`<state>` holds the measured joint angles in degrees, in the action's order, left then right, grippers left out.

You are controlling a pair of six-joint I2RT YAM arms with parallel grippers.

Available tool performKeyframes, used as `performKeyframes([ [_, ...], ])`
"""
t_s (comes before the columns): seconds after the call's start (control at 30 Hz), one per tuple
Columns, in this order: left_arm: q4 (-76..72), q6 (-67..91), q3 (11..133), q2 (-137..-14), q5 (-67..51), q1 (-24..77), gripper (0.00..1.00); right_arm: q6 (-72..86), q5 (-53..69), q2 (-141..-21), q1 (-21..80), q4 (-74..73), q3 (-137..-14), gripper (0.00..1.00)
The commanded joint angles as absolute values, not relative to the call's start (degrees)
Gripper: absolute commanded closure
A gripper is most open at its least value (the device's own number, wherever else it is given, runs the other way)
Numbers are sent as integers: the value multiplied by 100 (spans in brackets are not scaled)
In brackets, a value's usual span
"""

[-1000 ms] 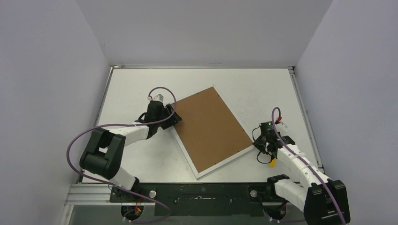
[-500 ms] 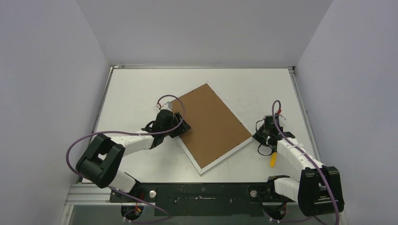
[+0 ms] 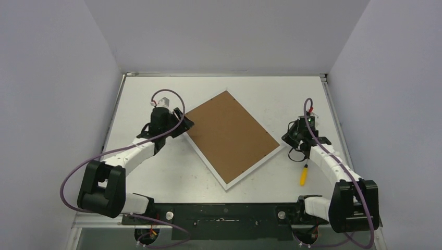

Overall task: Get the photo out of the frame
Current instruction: Adjust the photo frame at the center of the board.

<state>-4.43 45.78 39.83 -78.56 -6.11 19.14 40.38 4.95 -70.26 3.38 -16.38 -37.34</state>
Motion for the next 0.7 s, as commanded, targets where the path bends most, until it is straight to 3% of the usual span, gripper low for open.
performKeyframes([
  [0.0, -355, 4060, 4490, -7858, -901, 1319, 48, 3649, 445, -6516, 350, -1833, -3990, 95],
  [0.33, -1032, 3982, 5339, -9247, -1434, 82, 54, 3769, 589, -5833, 799, -2384, -3643, 95],
  [0.53, -2127, 4275, 5676, -10128, -2302, -442, 85, 3822, 580, -5674, 905, -2449, -3304, 95],
  [0.67, -2003, 4167, 6026, -10524, -2224, -539, 88, 3833, 584, -5635, 907, -2445, -3149, 95],
])
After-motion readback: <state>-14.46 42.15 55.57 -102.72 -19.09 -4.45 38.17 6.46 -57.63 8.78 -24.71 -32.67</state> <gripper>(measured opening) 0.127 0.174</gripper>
